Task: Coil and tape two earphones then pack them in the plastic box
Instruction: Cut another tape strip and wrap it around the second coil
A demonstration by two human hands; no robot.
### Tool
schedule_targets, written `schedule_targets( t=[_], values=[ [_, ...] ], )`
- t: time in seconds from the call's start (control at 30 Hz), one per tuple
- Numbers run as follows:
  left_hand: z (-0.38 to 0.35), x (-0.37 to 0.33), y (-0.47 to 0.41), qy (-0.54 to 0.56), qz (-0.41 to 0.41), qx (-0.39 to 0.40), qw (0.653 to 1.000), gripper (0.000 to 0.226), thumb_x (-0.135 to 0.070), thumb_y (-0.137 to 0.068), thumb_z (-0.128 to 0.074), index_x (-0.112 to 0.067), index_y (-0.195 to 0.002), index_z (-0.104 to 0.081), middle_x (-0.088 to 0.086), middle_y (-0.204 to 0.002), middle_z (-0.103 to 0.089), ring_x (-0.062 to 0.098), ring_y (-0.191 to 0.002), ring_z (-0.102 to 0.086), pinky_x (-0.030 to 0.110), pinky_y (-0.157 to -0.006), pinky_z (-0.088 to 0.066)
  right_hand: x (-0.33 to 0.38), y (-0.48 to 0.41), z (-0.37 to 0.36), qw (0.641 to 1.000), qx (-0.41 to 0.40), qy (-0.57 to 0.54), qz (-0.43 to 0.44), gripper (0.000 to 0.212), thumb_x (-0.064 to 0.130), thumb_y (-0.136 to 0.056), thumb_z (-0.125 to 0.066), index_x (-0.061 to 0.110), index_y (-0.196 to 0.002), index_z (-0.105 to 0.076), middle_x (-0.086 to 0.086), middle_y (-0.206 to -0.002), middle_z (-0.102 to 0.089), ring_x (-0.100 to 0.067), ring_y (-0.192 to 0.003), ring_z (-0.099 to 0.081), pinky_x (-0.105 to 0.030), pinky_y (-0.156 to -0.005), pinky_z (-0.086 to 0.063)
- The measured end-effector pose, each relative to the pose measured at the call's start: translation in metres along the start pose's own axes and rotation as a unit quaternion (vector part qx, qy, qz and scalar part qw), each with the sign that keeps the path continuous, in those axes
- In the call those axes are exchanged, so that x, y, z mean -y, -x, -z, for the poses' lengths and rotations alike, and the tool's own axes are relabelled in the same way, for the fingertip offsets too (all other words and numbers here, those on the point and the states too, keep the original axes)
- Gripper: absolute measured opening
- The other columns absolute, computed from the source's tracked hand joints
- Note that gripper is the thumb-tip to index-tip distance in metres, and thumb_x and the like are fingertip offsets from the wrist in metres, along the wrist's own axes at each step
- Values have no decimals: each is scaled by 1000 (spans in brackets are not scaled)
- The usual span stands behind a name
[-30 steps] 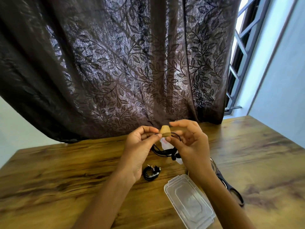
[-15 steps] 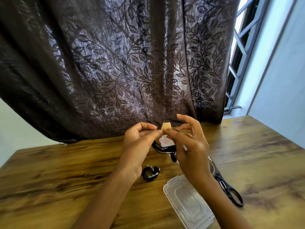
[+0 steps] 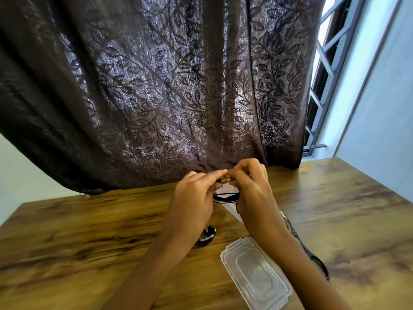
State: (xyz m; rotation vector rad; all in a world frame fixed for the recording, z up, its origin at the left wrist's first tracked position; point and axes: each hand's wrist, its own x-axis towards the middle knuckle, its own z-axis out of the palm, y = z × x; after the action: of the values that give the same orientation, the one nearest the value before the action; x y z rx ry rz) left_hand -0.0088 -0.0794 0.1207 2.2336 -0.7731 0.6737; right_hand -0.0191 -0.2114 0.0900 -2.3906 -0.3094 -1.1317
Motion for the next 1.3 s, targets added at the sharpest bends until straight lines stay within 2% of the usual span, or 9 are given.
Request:
schedule_targets(
  t=[0.1, 0.2, 0.43, 0.53, 0.7, 0.87, 1.07, 1.17, 1.3],
  values=[
    [-6, 2, 0, -34, 10, 17, 999, 34, -4, -89, -56, -16, -120, -62, 1, -102, -68, 14, -96, -54, 19, -77, -41, -6, -3, -6, 1000, 10, 21, 9, 44, -24, -62, -64, 5, -94, -56, -13, -96, -51, -21, -83, -46, -29, -65, -50],
    [-8, 0, -1, -35, 27, 41, 998, 27, -12, -95, -47, -16, -118, -59, -1, -107, -60, 14, -101, -49, 22, -78, -39, -8, -3, -4, 999, 27, 20, 0, 35, -18, -67, -64, 5, -92, -60, -12, -93, -55, -16, -83, -42, -12, -69, -32],
    [-1, 1, -8, 66, 101, 142, 982, 16, -17, -97, -40, -16, -88, -53, -4, -80, -52, 10, -72, -48, 25, -62, -38, -10, -6, 10, 996, 28, -87, -10, 20, 14, -86, -50, 8, -91, -68, -3, -83, -67, -21, -75, -58, -19, -68, -41],
    [3, 4, -9, 188, 190, 198, 943, 22, -20, -98, -40, -17, -82, -55, -4, -71, -53, 13, -68, -50, 41, -73, -48, -12, -4, 16, 991, 26, -132, -7, 21, 8, -85, -55, 11, -100, -69, 1, -88, -69, -12, -80, -62, -17, -72, -47],
    [6, 1, -8, 306, 261, 201, 893, 30, -20, -99, -38, -14, -76, -57, -9, -67, -56, 6, -69, -50, 20, -64, -44, -16, -3, 22, 981, 64, -182, 32, 28, -1, -83, -57, 12, -105, -68, 15, -99, -62, 14, -94, -56, -6, -82, -43],
    [4, 3, -4, 340, 283, 196, 875, 35, -22, -98, -40, -15, -65, -52, -16, -54, -56, 5, -67, -50, 26, -75, -40, -24, -2, 25, 977, 99, -186, 36, 32, 5, -77, -68, 16, -108, -68, 7, -104, -68, 4, -100, -60, -10, -88, -44],
    [1, 5, -3, 352, 291, 194, 868, 30, -23, -97, -41, -6, -79, -59, -12, -59, -55, 11, -74, -48, 40, -93, -41, -24, 1, 19, 982, 46, -178, 52, 31, 11, -72, -75, 10, -102, -70, 7, -95, -66, 1, -90, -61, -10, -81, -47],
    [-1, 9, -2, 330, 278, 192, 881, 30, -25, -97, -43, -10, -76, -58, -2, -69, -49, 14, -75, -42, 35, -82, -38, -23, 3, 16, 975, 31, -217, 28, 25, 21, -77, -69, 11, -100, -71, 7, -93, -68, 1, -87, -63, -13, -79, -50],
    [-3, 12, 0, 282, 226, 188, 913, 26, -21, -97, -43, -19, -75, -58, -10, -65, -49, -2, -62, -44, 13, -65, -35, -26, 8, 9, 941, 57, -322, -84, 22, 23, -76, -72, 18, -97, -73, 0, -92, -72, -13, -87, -67, -36, -79, -56]
  ],
)
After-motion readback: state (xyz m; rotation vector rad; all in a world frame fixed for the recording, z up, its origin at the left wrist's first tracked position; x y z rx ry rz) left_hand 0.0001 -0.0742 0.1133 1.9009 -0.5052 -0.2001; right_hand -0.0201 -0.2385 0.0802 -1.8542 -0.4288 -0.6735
